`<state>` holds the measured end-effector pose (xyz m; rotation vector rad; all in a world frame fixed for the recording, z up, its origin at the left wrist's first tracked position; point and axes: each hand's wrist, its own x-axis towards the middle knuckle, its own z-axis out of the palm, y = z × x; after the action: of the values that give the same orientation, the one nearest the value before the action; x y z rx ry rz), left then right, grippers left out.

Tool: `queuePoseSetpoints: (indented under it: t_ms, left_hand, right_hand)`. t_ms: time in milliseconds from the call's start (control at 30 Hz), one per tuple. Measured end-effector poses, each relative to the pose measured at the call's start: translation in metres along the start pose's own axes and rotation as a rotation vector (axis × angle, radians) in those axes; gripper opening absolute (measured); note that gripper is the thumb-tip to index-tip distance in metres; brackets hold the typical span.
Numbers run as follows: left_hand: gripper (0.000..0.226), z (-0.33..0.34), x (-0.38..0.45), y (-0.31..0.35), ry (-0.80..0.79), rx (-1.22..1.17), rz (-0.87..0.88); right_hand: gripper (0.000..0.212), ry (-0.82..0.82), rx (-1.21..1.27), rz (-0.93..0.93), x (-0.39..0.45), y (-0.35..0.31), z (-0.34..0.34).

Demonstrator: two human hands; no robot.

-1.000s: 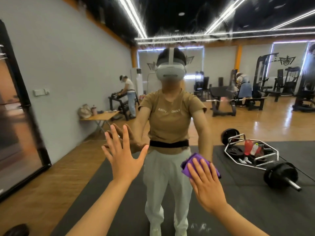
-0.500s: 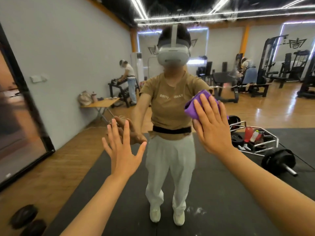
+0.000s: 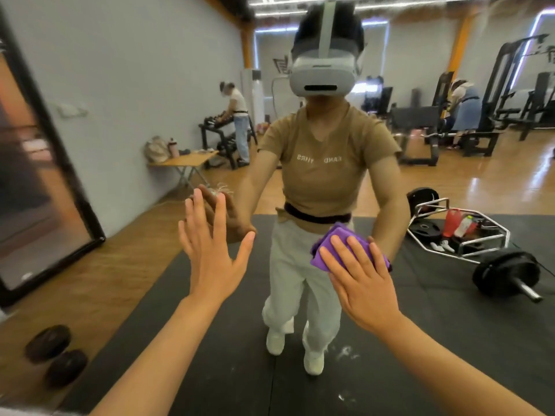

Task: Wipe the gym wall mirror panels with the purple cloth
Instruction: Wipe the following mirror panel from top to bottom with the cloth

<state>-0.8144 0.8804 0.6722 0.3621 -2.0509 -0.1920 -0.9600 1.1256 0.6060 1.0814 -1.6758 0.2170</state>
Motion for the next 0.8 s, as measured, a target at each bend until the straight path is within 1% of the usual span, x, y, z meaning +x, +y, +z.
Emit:
queuePoseSetpoints:
  t_ms: [67,200,300,400,533,667,800]
  left_hand:
    - [0.079,0.013,-0.018,-0.001,-0.004,0.025,0.047]
    - [0.077,0.041,-0.055,-0.013,0.018,0.052,0.109]
    - [0.074,0.056,-0.072,-0.025,0.064,0.047,0.137]
    - [0.074,0.067,-0.075,-0.038,0.125,0.055,0.192]
    - [0.074,0.082,-0.071,-0.048,0.216,0.108,0.259]
    - [0.073,0.095,-0.069,-0.051,0.332,0.192,0.273]
    - [0.072,0.102,-0.067,-0.052,0.402,0.205,0.282]
  right_hand:
    - [0.07,-0.044,-0.035,-0.023,-0.03,-0.009,0.013]
    - [0.065,-0.05,-0.051,-0.015,-0.069,-0.028,0.03]
    - [0.053,0.006,-0.032,0.044,-0.084,-0.042,0.042]
    - [0.055,0.056,-0.023,0.103,-0.1,-0.054,0.055]
    - [0.056,0.122,-0.058,0.108,-0.112,-0.061,0.066]
    - [0.051,0.176,-0.08,0.128,-0.111,-0.061,0.069]
    - [0.052,0.223,-0.091,0.132,-0.111,-0.063,0.074]
